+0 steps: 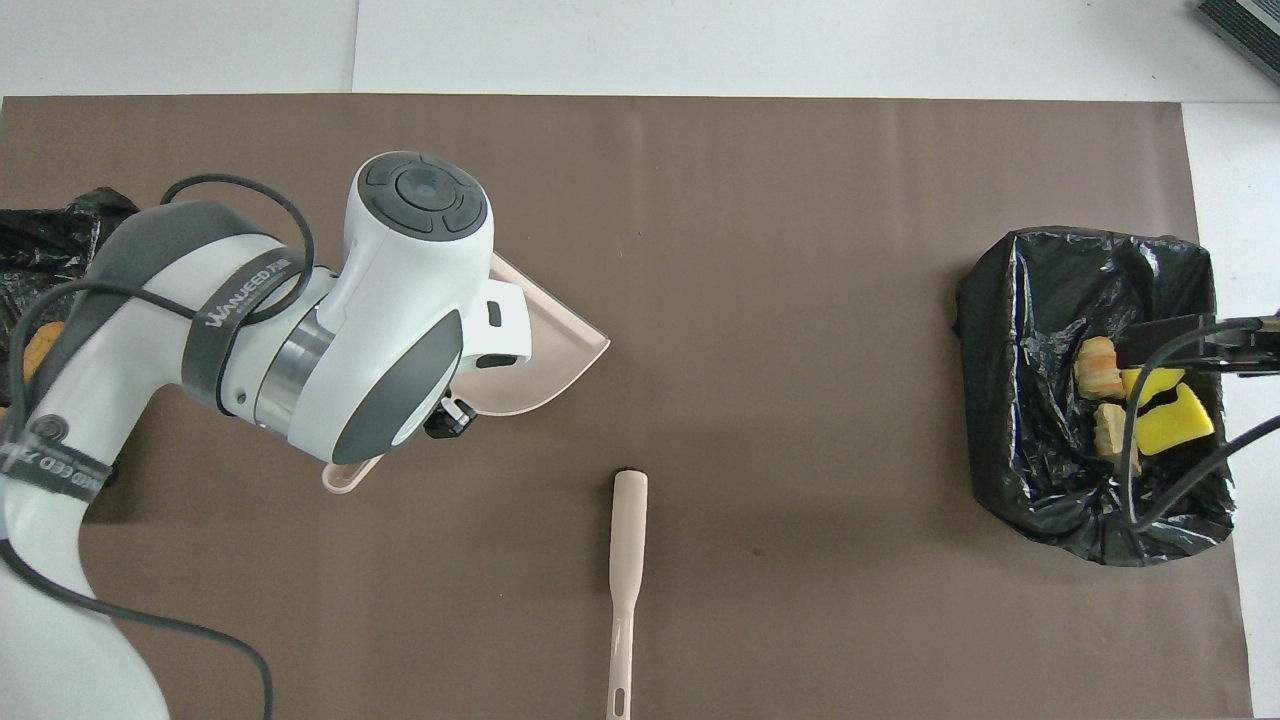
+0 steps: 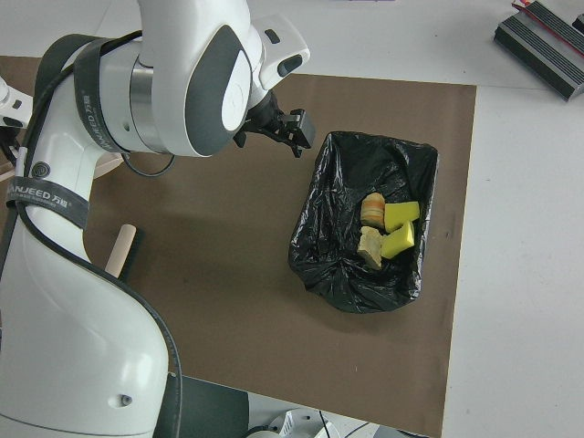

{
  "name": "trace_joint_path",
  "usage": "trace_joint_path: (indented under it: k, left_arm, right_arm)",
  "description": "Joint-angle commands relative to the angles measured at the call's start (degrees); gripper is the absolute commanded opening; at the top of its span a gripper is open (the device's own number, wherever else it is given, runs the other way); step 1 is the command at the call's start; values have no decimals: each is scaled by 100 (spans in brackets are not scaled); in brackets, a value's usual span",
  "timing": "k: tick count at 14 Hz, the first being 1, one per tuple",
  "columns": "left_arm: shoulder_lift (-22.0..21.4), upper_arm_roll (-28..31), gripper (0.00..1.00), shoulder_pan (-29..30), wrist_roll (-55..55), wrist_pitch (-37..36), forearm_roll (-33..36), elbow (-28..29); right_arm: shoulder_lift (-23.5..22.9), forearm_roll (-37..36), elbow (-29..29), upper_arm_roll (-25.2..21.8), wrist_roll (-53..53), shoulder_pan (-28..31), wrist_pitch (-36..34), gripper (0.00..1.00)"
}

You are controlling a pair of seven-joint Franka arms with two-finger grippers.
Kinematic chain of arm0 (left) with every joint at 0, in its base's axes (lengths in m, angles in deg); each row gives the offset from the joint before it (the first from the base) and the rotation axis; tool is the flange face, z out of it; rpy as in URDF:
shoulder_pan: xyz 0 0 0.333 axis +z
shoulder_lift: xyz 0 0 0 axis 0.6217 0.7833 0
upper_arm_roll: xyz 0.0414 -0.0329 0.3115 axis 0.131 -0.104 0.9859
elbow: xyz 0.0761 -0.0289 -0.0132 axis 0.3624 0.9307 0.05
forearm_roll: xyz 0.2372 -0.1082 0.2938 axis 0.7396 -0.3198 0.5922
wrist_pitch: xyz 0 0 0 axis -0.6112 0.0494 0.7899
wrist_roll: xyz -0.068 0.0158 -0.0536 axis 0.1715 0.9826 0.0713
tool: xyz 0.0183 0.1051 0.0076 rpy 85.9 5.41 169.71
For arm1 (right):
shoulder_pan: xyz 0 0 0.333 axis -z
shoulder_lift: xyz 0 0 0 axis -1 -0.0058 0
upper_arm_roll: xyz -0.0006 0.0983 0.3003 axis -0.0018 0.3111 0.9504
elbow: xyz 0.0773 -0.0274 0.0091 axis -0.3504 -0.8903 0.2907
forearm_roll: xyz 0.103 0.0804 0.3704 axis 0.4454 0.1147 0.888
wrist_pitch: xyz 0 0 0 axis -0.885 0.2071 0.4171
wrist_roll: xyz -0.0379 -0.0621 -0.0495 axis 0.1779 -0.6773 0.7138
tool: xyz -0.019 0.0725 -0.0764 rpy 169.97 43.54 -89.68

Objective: Sweep and dump trash in bin
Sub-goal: 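Set the empty dustpan down at the table center with the left gripper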

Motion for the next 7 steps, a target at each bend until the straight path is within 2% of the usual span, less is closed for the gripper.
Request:
trace_joint_path:
  k: [1, 3, 7]
  left_arm:
    - [561, 111, 0, -209, -1099, -26, -444, -830]
    - [947, 111, 0, -297, -1916, 262, -690, -1208]
    - [1396, 189, 0, -491, -2253, 835, -735, -1630]
  right_arm:
    - [-104, 44, 127, 59, 200, 164, -70, 100]
    - [-112, 44, 145, 59, 191, 146, 8, 100]
    - [-104, 44, 136, 77, 191, 146, -70, 100]
